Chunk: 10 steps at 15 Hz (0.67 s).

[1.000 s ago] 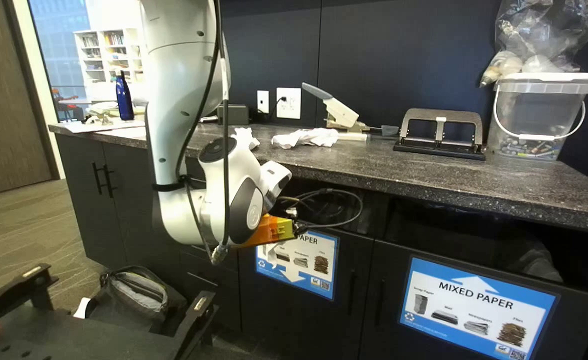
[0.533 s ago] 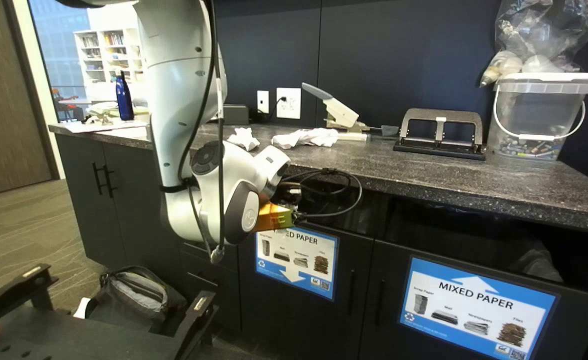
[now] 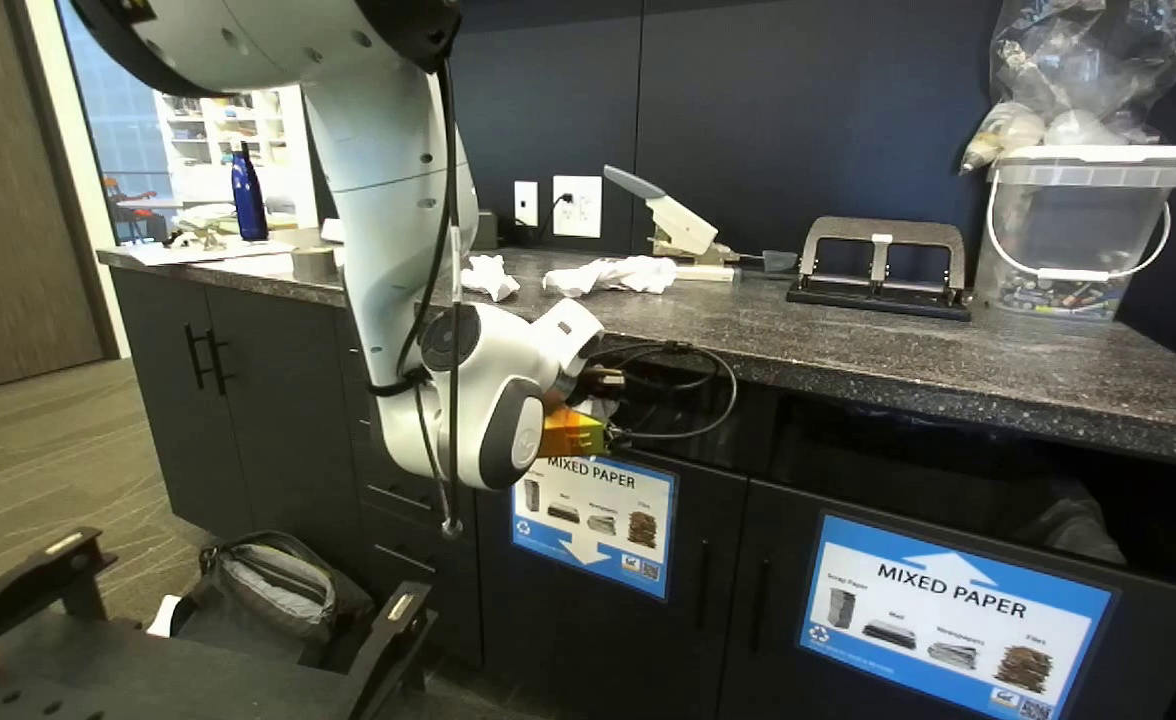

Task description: Place one paper from the counter inside the waste bin on the right, place four papers from the counter inside the bin on the left

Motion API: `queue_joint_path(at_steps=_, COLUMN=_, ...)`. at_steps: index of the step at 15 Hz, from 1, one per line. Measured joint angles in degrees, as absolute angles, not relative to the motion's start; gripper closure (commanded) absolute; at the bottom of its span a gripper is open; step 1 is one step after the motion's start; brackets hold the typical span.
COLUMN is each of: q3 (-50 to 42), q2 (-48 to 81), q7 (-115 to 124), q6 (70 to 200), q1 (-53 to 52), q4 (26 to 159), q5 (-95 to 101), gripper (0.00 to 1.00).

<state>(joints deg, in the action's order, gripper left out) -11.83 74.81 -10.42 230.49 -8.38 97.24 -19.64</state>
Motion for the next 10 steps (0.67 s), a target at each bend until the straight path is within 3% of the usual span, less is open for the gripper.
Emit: queue_joint_path(at_steps=10, q3=-12.2, q2=84.6, q7=-12.2, q6=223.0, q1=-8.0, q4=78.6, q5=-26.7, gripper=0.91)
